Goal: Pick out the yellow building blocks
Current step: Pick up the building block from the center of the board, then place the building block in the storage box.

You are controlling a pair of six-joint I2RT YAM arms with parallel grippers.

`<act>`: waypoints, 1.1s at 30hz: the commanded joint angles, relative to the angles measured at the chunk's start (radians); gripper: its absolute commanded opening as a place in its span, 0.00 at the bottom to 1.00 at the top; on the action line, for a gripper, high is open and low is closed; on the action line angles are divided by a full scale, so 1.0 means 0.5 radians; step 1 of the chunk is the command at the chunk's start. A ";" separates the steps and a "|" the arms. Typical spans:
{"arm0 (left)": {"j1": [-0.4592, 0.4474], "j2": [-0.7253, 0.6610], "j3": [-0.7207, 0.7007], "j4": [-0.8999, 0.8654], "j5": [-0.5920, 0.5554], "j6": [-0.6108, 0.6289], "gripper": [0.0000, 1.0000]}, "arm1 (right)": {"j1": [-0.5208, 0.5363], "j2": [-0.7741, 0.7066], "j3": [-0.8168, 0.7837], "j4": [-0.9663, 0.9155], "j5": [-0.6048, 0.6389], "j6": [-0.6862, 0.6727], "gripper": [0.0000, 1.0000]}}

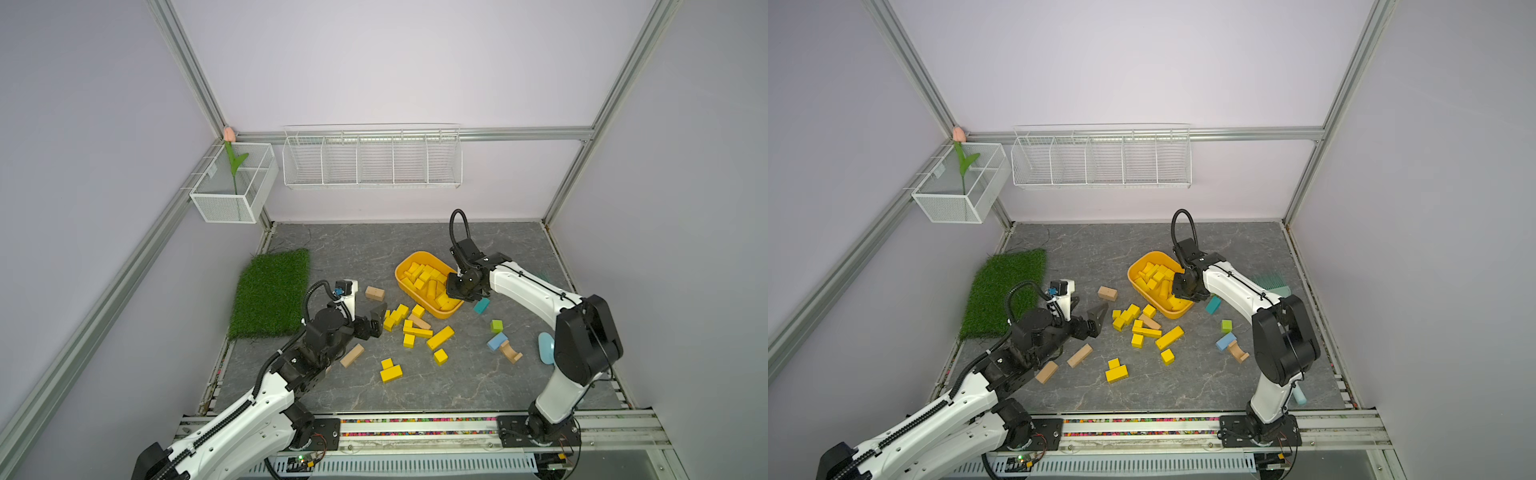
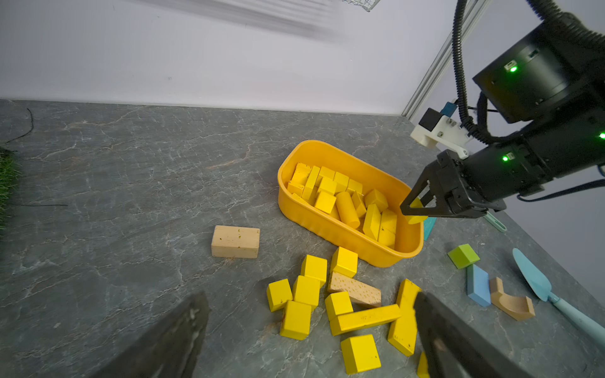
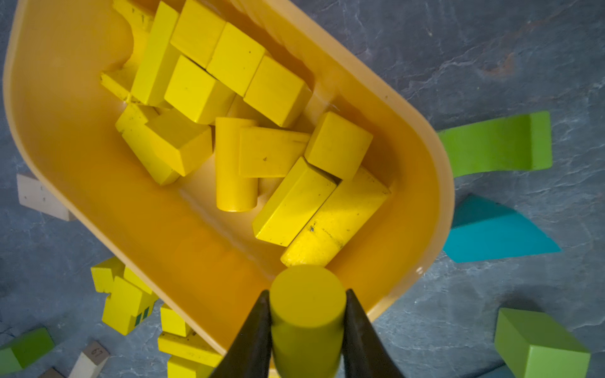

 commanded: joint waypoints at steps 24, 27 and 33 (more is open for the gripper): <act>0.010 -0.038 -0.039 0.000 -0.028 -0.034 1.00 | -0.052 0.048 0.059 -0.088 -0.047 0.318 0.44; 0.012 -0.037 -0.039 -0.003 -0.034 -0.037 1.00 | -0.042 -0.032 0.008 -0.083 -0.040 0.273 0.44; 0.012 -0.037 -0.035 -0.001 -0.035 -0.039 1.00 | 0.073 -0.284 -0.197 -0.086 0.066 0.103 0.45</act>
